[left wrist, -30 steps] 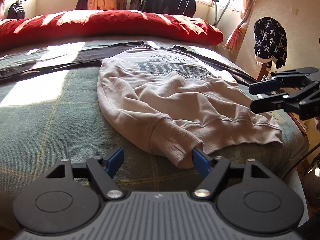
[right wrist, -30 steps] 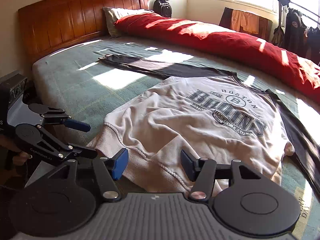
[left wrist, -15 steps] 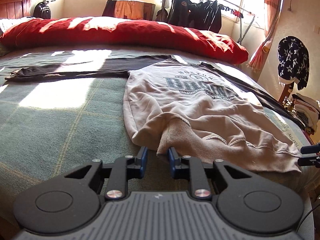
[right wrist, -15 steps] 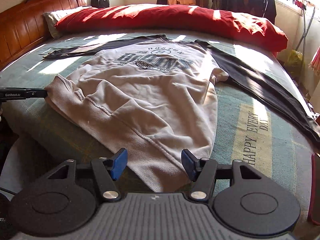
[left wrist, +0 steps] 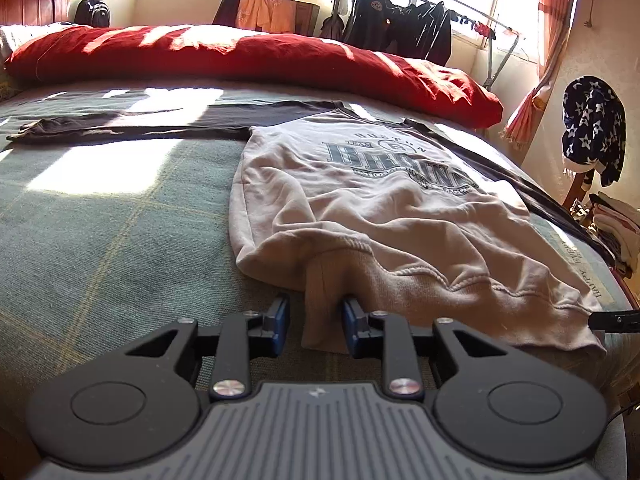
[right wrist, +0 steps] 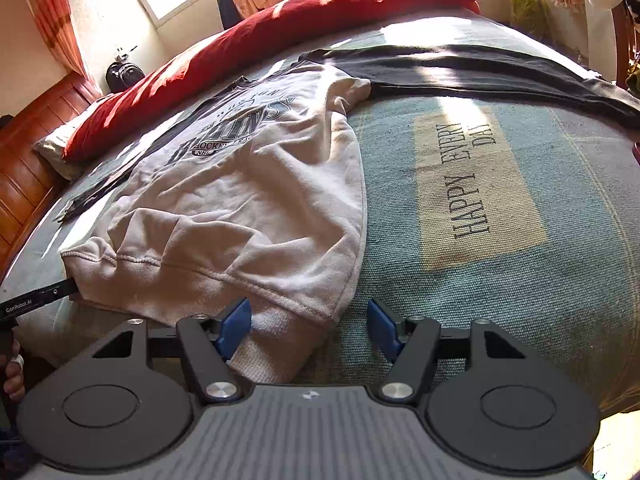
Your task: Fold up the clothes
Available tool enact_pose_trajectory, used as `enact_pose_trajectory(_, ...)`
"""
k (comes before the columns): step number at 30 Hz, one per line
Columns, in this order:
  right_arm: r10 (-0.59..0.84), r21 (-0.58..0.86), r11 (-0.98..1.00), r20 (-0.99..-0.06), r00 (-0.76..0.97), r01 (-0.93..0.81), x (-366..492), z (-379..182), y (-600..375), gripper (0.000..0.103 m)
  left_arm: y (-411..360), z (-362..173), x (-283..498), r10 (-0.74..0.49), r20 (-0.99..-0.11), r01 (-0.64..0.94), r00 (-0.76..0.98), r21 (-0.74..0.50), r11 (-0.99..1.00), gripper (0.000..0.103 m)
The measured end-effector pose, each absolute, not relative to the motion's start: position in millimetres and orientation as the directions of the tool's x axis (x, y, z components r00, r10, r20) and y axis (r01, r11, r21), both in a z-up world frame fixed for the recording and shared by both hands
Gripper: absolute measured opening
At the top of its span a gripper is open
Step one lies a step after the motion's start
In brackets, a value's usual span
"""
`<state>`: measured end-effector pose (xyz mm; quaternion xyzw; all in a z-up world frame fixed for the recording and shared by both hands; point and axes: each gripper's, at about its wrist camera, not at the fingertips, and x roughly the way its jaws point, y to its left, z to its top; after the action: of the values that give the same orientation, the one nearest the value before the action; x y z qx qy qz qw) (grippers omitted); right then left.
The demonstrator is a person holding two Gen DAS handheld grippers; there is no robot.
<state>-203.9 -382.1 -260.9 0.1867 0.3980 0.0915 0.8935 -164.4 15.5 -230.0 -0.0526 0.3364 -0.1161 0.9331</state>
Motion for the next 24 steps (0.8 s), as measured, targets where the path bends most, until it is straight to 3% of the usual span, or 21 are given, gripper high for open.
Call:
enact_pose_trajectory(1,0.322,0.414,0.910,-0.669,0.669,-0.024,-203.5,-260.8,-381.8,0.066,13.3,-230.0,-166.1,-0.252,-0.614,0.190,0.748,-0.166,0.968,0.011)
enact_pose_trajectory(3,0.331,0.404,0.913,-0.664,0.671,-0.051,-203.5,-259.1,-379.2,0.031,13.2,-227.2,-169.1,-0.254,-0.606,0.194,0.754,-0.164,0.967,0.009)
enact_pose_trajectory(6,0.327,0.372,0.925,-0.662,0.674,-0.083,-205.5,-252.6,-378.1,0.022,17.9,-217.5,-173.1,-0.260,-0.598,0.202,0.758,-0.164,0.966,0.009)
enact_pose_trajectory(11,0.298,0.323,0.941,-0.661,0.689,-0.097,-211.9,-234.7,-383.3,0.022,24.0,-203.1,-182.0,-0.251,-0.606,0.235,0.754,-0.108,0.966,0.009)
enact_pose_trajectory(12,0.294,0.314,0.944,-0.662,0.690,-0.101,-213.1,-230.9,-384.6,0.027,24.7,-202.1,-184.1,-0.246,-0.612,0.239,0.752,-0.095,0.966,0.009)
enact_pose_trajectory(17,0.175,0.122,0.985,-0.689,0.703,-0.126,-222.4,-219.2,-369.7,0.032,30.0,-200.2,-194.7,-0.243,-0.640,0.256,0.729,-0.074,0.964,0.009)
enact_pose_trajectory(21,0.224,0.090,0.971,-0.660,0.717,-0.221,-228.7,-209.2,-350.9,0.043,29.8,-190.9,-204.2,-0.249,-0.624,0.267,0.741,-0.066,0.961,0.009)
enact_pose_trajectory(24,0.288,0.069,0.944,-0.654,0.700,-0.323,-227.1,-205.0,-325.1,0.045,29.6,-179.0,-207.9,-0.258,-0.602,0.273,0.756,-0.069,0.960,0.009)
